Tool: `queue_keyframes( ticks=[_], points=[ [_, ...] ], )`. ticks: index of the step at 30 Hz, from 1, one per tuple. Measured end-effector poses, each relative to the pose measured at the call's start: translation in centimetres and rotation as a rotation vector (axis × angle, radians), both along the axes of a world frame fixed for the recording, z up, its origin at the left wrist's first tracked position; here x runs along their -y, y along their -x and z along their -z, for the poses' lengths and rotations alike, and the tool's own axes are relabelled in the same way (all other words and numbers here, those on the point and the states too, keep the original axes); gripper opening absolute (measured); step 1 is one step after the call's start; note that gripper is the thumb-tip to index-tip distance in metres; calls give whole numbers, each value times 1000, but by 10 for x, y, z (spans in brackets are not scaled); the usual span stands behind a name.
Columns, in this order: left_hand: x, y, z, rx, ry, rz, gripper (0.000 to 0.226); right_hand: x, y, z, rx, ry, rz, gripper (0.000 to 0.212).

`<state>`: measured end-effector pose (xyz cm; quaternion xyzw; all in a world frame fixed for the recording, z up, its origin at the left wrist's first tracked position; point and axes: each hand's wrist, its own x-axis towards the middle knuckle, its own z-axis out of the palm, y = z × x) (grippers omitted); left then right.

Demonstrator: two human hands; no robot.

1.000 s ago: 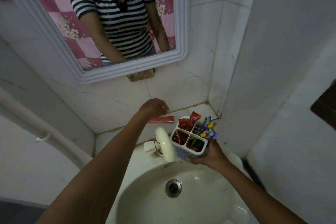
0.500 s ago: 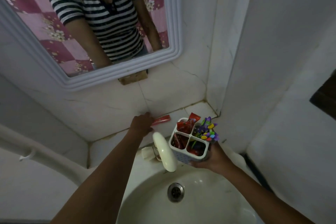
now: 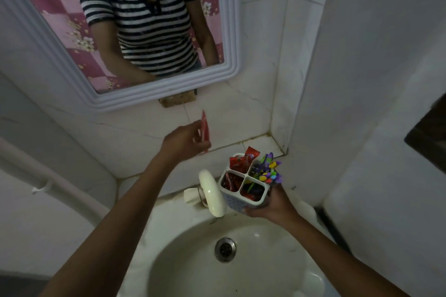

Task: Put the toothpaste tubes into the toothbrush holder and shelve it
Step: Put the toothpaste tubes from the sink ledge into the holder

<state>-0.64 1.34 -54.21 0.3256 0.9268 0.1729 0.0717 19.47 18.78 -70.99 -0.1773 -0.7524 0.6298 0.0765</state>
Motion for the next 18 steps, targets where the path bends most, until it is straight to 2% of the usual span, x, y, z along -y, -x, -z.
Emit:
queue_keyframes(
  ticks=[3, 5, 8, 10, 13, 15, 16, 17, 18],
  points=[
    [-11, -48, -31, 242, -187, 98, 21, 2, -2, -3, 8, 36, 8, 106],
    [-23, -75, -31, 314, -154, 133, 19, 3, -1, -7, -17, 37, -15, 97],
    [-41, -99, -11, 197, 34, 69, 28, -1, 4, 5, -39, 49, -24, 88],
    [-50, -109, 5, 98, 144, 33, 35, -6, 7, 10, -45, 15, 27, 100],
    [-55, -119, 15, 37, 171, 47, 34, -7, 2, 12, -30, 42, -43, 114],
    [-54, -122, 13, 36, 136, 59, 36, -6, -2, 5, 25, -12, -18, 112],
    [-52, -122, 11, 48, 107, 61, 37, -10, -2, 3, 1, -118, -24, 104],
    [-50, -123, 9, 57, 74, 67, 39, -11, -5, -7, -18, -245, -33, 86],
    [-48, -123, 7, 67, 42, 80, 40, -7, -6, -19, -18, -257, -65, 58]
  ],
)
